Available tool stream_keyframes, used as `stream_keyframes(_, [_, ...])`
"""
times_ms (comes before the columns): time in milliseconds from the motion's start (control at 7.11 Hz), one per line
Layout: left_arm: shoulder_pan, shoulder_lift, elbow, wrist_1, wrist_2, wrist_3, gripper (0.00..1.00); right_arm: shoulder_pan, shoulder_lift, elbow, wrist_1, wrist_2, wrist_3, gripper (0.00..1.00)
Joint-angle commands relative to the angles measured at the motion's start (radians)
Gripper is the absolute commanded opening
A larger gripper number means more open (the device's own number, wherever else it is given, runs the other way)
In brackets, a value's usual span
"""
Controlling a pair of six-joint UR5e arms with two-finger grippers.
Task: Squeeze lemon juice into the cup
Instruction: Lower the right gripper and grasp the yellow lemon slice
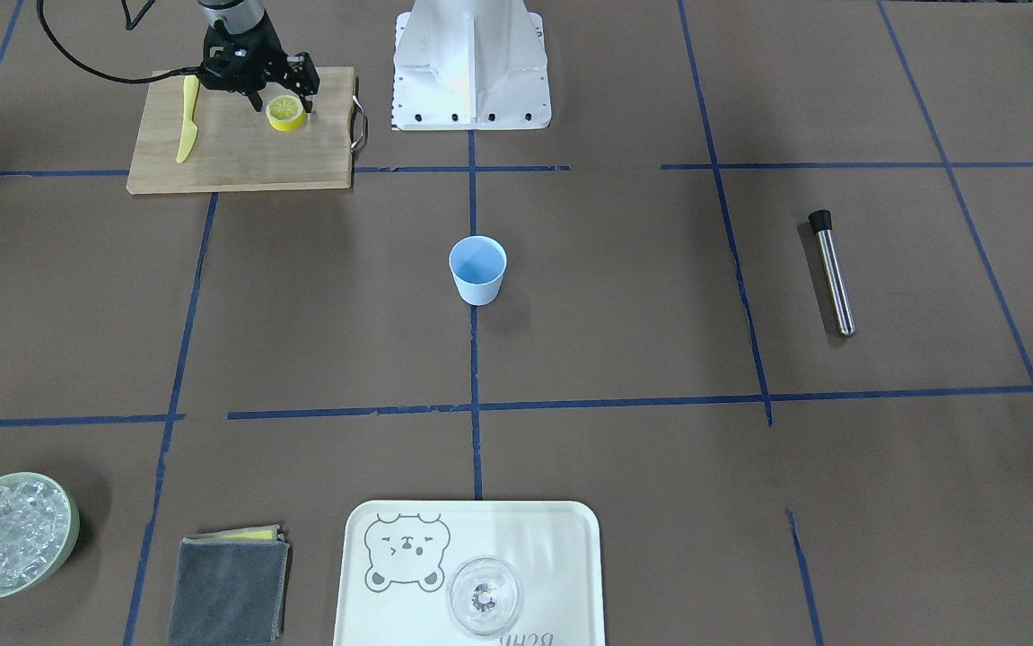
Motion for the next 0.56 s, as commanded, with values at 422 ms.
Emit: stream_keyframes(422, [0.000,0.005,-0.004,0.000,0.002,0.000,1.00,0.017,0.000,0.004,0.000,0.000,0.000,0.64])
